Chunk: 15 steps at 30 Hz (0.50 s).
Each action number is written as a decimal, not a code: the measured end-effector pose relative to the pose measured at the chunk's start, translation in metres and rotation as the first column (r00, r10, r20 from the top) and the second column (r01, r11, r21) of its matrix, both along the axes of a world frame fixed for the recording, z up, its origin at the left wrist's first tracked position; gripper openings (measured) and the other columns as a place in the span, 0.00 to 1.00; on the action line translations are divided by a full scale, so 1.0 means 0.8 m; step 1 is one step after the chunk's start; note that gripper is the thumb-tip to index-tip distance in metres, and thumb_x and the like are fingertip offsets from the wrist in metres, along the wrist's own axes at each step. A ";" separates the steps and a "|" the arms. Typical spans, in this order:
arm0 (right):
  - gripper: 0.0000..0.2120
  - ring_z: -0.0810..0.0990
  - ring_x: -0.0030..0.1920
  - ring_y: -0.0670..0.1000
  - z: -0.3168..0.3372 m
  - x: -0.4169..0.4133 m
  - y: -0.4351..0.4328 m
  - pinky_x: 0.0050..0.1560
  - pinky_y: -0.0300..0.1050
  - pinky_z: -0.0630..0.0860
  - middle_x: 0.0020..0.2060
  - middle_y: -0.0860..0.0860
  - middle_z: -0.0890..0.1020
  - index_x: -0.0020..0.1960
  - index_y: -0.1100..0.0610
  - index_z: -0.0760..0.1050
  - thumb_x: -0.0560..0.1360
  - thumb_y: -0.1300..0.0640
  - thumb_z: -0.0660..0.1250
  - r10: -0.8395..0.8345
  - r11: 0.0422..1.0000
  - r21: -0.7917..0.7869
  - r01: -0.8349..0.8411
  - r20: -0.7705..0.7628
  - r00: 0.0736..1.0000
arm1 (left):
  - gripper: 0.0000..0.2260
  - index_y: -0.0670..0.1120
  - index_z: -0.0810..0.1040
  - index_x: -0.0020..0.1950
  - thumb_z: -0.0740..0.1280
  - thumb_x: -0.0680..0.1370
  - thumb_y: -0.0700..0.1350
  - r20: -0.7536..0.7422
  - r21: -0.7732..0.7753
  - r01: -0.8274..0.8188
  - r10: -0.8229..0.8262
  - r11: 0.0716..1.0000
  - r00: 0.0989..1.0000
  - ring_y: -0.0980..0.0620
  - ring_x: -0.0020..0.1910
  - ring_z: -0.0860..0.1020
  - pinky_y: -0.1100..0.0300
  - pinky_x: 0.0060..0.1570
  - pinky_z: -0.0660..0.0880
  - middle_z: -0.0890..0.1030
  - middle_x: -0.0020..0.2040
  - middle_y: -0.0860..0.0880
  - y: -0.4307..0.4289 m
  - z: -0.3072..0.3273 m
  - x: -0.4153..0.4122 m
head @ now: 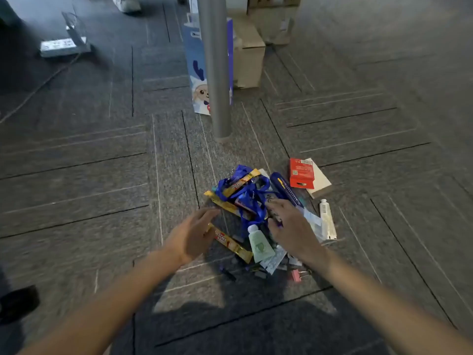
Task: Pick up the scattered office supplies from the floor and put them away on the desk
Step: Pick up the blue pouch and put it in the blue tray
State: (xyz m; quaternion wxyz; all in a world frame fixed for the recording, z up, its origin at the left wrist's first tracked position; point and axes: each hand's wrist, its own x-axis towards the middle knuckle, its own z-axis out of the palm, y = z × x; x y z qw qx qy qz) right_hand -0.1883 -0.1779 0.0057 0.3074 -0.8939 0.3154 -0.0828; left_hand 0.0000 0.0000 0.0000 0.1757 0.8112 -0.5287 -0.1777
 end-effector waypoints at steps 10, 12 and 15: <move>0.48 0.46 0.77 0.61 -0.026 0.096 -0.017 0.72 0.61 0.58 0.77 0.56 0.40 0.78 0.44 0.42 0.70 0.32 0.66 0.167 0.955 -0.109 -0.276 -0.571 0.804 | 0.20 0.45 0.70 0.67 0.64 0.76 0.48 0.168 0.078 0.062 -0.075 0.995 0.983 0.46 0.63 0.73 0.50 0.56 0.76 0.73 0.67 0.47 0.012 -0.038 0.013; 0.44 0.50 0.76 0.61 -0.036 0.103 -0.022 0.70 0.61 0.59 0.77 0.58 0.49 0.79 0.45 0.45 0.72 0.34 0.65 0.169 0.935 -0.153 -0.321 -0.604 0.779 | 0.19 0.45 0.71 0.67 0.64 0.76 0.45 0.196 0.041 0.177 -0.182 0.983 0.964 0.47 0.65 0.72 0.51 0.59 0.75 0.73 0.67 0.47 0.008 -0.036 0.015; 0.33 0.63 0.70 0.58 -0.044 0.100 -0.024 0.65 0.55 0.64 0.69 0.57 0.67 0.75 0.50 0.59 0.76 0.42 0.66 0.149 0.906 -0.278 -0.318 -0.494 0.856 | 0.20 0.48 0.68 0.70 0.61 0.78 0.44 0.211 0.081 0.362 -0.370 0.929 0.904 0.50 0.70 0.67 0.51 0.66 0.68 0.69 0.71 0.50 -0.002 -0.033 0.014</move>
